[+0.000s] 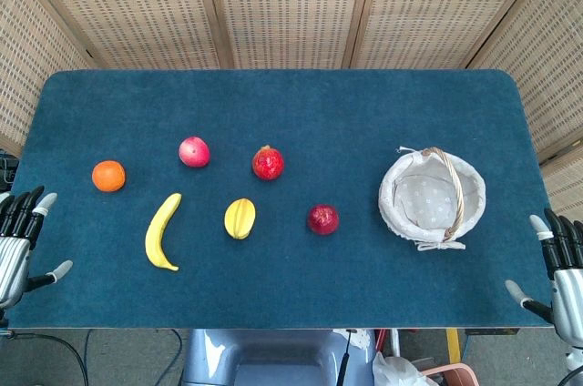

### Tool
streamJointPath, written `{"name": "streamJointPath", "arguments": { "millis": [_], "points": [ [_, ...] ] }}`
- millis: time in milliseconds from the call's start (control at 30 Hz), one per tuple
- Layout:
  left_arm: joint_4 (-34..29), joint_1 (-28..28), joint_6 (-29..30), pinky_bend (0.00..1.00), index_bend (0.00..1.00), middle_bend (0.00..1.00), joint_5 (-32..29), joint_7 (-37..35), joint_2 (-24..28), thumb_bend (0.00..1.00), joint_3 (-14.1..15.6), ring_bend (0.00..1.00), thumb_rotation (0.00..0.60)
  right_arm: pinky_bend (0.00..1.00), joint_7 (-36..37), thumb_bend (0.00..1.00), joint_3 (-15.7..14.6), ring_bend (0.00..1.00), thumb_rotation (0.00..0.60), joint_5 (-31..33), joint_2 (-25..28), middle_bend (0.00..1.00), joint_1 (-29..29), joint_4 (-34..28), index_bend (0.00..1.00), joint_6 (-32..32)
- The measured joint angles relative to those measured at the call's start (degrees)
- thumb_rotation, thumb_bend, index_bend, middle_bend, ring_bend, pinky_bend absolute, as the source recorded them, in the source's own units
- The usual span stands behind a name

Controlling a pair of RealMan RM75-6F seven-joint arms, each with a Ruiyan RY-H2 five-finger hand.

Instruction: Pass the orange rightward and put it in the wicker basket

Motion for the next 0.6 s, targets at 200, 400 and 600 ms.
{"name": "streamJointPath", "arguments": {
  "millis": [200,400,600],
  "points": [
    [9.4,-6.3,-11.7,0.0,0.0,0.0,-5.6,-4.6,-1.9,0.03,-2.8,0.0,0.6,0.0,-1.0,0.0,0.5,0.0,0.6,1.6,-0.4,0.0,0.7,0.1,0.0,-1.6],
    [30.2,-14.4,-23.0,0.0,0.0,0.0,-5.5,-14.6,-8.2,0.03,-3.4,0.0,0.6,0.0,-3.4,0.0,1.3,0.0,0.6,4.1,-1.3,0.0,1.6,0.3,0.0,-3.5],
    [53.7,-22.1,-31.1,0.0,0.0,0.0,-2.7,-28.4,-18.8,0.04,-2.1,0.0,0.6,0.0,-5.7,0.0,2.1,0.0,0.6,7.4,-2.6,0.0,2.7,1.0,0.0,-6.1]
  ]
}}
